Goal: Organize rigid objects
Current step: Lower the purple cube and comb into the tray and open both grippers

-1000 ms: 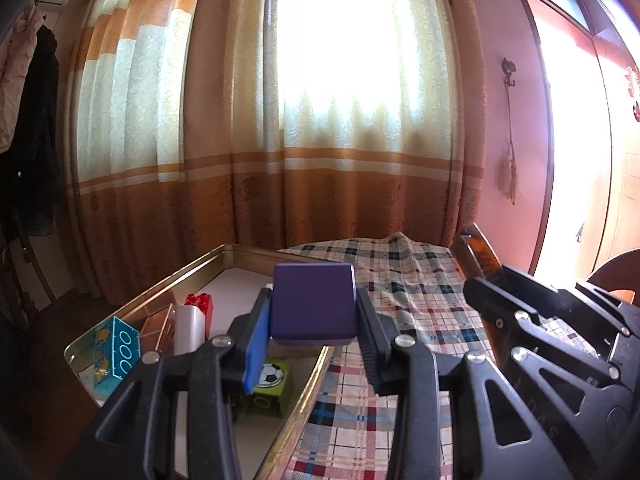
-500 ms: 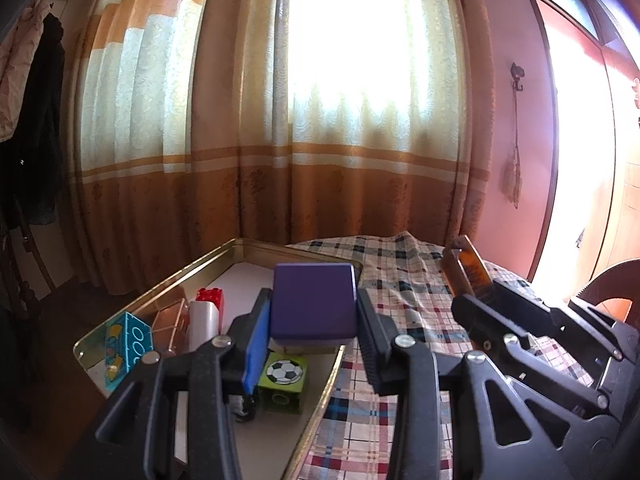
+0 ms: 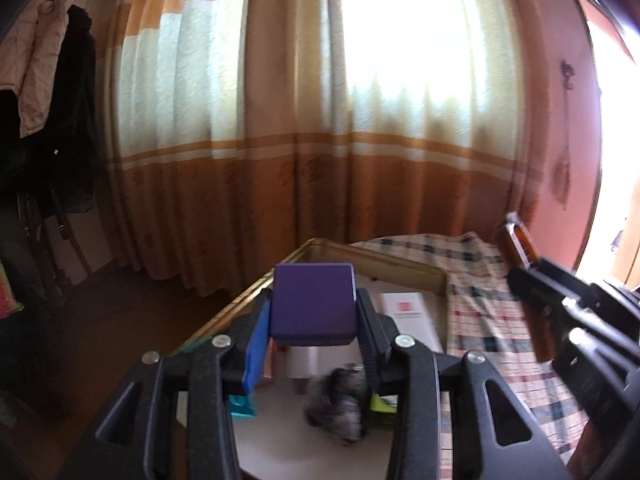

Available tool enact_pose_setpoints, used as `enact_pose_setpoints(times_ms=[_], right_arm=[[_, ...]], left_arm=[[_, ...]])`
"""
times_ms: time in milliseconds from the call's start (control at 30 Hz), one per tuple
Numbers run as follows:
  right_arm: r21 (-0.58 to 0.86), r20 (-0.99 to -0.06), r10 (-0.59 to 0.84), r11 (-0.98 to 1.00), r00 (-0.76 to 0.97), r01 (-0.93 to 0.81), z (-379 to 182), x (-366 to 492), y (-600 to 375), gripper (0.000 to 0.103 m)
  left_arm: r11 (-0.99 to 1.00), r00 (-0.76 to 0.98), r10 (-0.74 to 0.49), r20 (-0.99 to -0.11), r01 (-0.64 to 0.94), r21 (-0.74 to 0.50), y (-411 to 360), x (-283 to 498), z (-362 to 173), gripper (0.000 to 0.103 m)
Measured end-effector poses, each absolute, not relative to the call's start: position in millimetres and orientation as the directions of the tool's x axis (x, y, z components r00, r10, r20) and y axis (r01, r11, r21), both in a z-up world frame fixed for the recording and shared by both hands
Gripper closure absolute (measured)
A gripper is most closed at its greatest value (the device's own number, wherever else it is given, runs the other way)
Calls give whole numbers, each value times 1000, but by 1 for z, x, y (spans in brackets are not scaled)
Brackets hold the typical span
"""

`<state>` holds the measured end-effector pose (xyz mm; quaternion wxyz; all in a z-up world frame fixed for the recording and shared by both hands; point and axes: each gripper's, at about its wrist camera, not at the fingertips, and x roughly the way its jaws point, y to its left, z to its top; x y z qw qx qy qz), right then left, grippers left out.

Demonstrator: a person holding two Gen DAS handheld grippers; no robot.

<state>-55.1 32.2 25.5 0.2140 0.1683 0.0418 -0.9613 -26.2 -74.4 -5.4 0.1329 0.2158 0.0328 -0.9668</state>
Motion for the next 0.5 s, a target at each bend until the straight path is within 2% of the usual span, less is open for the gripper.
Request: enact_pose_setpoints(times_ms=[233,500], right_arm=[[59,-426,-482,-860,-766,508,25,-87,-1,75],[35,-530,-500,-820,-685,571,1,-109,-45,75]], left_arm=[[-955,-808,-268,-525,293,38,-96,-47,-19,64],[-948,-770,-283,-572,315,45,-110,-58,-30,64]])
